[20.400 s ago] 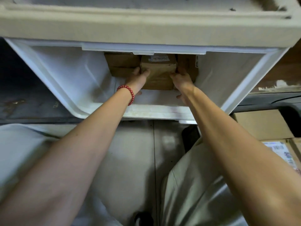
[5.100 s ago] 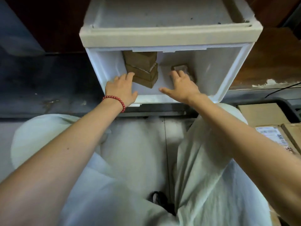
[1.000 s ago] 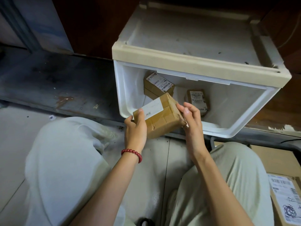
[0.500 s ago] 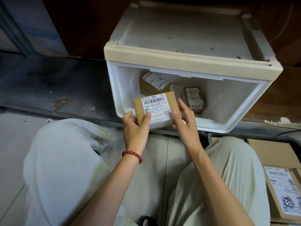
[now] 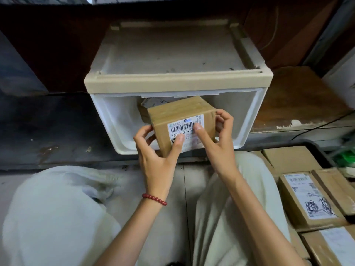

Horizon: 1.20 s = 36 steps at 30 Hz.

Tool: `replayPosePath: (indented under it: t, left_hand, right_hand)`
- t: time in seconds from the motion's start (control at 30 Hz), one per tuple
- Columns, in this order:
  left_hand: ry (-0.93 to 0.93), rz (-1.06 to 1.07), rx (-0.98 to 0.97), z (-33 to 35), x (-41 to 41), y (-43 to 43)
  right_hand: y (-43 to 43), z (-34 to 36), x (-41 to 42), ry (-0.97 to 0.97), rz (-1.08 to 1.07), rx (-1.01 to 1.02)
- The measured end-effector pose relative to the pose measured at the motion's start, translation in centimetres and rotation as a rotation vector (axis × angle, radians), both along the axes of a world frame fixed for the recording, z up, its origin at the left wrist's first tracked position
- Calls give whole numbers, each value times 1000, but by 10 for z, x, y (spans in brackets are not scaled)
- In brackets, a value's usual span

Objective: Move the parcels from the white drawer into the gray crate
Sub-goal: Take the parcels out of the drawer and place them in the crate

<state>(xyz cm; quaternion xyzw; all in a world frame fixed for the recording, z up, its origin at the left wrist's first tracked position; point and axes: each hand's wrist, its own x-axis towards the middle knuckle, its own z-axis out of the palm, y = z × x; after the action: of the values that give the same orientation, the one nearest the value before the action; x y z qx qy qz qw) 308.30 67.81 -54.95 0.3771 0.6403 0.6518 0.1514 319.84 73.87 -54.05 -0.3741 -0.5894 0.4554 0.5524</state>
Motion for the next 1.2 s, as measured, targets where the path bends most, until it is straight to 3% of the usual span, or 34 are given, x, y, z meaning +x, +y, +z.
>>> replayPosePath:
  t: [0.17, 0.37, 0.7, 0.87, 1.03, 1.2]
  left_hand:
    - [121, -82, 96, 22, 36, 16]
    - [182, -430, 134, 44, 103, 35]
    - [406, -1053, -261, 28, 212, 63]
    - [682, -1140, -448, 8, 230, 69]
    - [793, -1135, -600, -8, 215, 69]
    - [864, -1307, -797, -31, 203, 72]
  right_hand:
    - [-5, 25, 50, 5, -55, 49]
    - [-19, 31, 133, 39, -360, -3]
    - [-82, 2, 267, -62, -743, -302]
    - [-110, -36, 274, 19, -806, -535]
    - [-124, -66, 243, 155, -793, -686]
    - [-135, -98, 210, 240, -805, -807]
